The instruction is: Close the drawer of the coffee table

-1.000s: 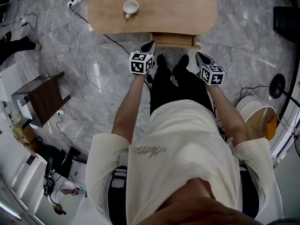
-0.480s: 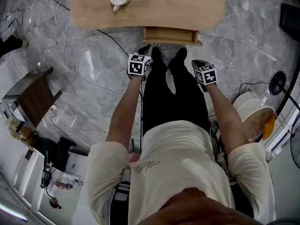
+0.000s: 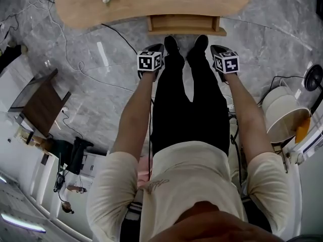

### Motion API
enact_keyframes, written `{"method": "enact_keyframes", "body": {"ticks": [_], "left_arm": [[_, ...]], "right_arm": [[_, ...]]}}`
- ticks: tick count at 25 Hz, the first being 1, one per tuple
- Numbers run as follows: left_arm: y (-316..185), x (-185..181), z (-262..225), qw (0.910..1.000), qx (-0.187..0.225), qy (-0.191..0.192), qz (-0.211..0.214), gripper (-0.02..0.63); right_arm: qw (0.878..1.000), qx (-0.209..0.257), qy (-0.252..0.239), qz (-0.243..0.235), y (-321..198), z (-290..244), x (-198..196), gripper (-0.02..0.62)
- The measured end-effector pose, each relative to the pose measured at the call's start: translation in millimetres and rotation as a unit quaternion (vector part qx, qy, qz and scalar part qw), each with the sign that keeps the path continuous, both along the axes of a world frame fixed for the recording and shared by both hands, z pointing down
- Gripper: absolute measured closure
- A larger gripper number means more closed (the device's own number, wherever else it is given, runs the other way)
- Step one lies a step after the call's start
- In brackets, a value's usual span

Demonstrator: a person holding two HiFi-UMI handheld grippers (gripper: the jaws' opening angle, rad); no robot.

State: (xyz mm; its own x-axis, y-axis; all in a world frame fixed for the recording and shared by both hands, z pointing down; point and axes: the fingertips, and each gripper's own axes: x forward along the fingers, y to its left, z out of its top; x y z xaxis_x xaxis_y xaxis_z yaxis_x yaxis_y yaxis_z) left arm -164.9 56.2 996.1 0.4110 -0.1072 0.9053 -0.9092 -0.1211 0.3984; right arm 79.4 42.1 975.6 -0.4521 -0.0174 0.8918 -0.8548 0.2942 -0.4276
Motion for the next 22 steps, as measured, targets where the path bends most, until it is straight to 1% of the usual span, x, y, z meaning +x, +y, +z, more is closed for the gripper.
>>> {"method": "enact_keyframes", "body": {"ticks": [2,4,6,10,15,17,20,22], "left_arm": [[-2.7,3.8,11.1,0.9997,0.003,-0.003,0.025,0.601],[-3.2,7.1,20.6,0.9993,-0.003,-0.007,0.036,0.601],[-7.8,13.4,28.3,0.9993,-0.008,-0.007,0.035,0.601],[-21.8,26.1,41.3,0.9994,0.002,0.000,0.034,0.601],[-28.5,32.6,48.4,0.9998,0.011,0.005,0.012,0.601],[-28.6,32.7,51.5,0.9998,0.014,-0.001,0.016,0.601],[-32.1,30.4,57.7,0.9999,0.011,-0.009,0.009,0.601],[-36.5,29.3,60.2,0.9999,0.006,-0.012,0.001,0.601]], "right_arm": [[1.000,0.000,0.006,0.010,3.6,11.4,5.9,0.600],[1.000,-0.006,0.006,0.023,10.8,20.8,10.6,0.600],[0.999,-0.013,0.005,0.032,15.2,30.9,16.4,0.600],[0.999,-0.021,0.009,0.041,15.9,54.2,22.6,0.600],[0.998,-0.018,-0.003,0.058,0.2,64.6,15.1,0.600],[0.997,-0.018,-0.009,0.079,-8.7,67.1,13.3,0.600],[0.990,-0.023,-0.011,0.136,-25.5,70.0,15.6,0.600],[0.988,-0.026,-0.013,0.151,-32.7,72.5,16.5,0.600]]}}
